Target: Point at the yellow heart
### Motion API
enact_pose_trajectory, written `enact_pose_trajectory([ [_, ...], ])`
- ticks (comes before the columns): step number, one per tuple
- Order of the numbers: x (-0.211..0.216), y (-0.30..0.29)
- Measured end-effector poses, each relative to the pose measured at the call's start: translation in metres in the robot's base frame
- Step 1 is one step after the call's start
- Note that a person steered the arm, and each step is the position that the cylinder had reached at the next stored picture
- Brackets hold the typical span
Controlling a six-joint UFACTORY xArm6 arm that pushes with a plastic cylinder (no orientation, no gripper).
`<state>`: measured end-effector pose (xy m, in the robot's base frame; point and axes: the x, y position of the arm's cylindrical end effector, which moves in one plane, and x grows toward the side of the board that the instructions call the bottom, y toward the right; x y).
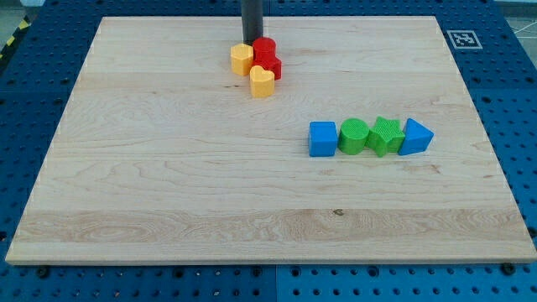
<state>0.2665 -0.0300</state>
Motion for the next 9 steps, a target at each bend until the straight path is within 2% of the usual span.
enact_pose_trajectory([
  [1, 0.003, 0.000],
  [2, -0.022, -0.010],
  [3, -0.030, -0.036],
  [4, -0.024, -0.060],
  [6, 0.010, -0.066],
  [9, 0.031, -0.076],
])
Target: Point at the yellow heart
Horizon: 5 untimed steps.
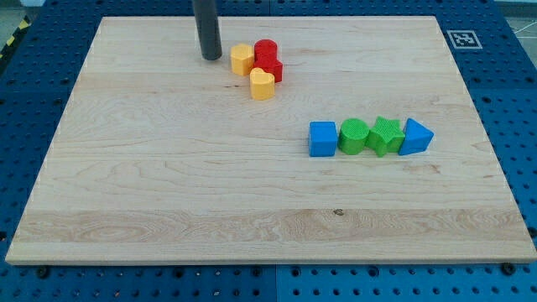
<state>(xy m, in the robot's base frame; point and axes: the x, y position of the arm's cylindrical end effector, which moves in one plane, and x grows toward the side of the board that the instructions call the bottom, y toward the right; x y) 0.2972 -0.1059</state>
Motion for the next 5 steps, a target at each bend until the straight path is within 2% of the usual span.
enact_pose_trajectory([
  [2, 0.074, -0.003],
  [3, 0.100, 0.027],
  [5, 0.109, 0.098],
])
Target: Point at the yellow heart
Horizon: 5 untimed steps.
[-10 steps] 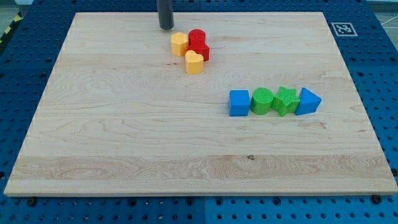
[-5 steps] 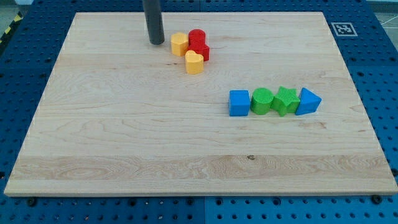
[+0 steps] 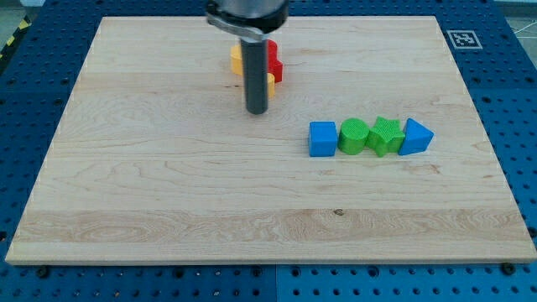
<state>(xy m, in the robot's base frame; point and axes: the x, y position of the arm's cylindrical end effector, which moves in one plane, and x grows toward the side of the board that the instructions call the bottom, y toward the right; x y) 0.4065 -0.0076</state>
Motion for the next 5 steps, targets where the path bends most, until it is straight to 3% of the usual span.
enact_pose_trajectory([
  [5, -0.021, 0.023],
])
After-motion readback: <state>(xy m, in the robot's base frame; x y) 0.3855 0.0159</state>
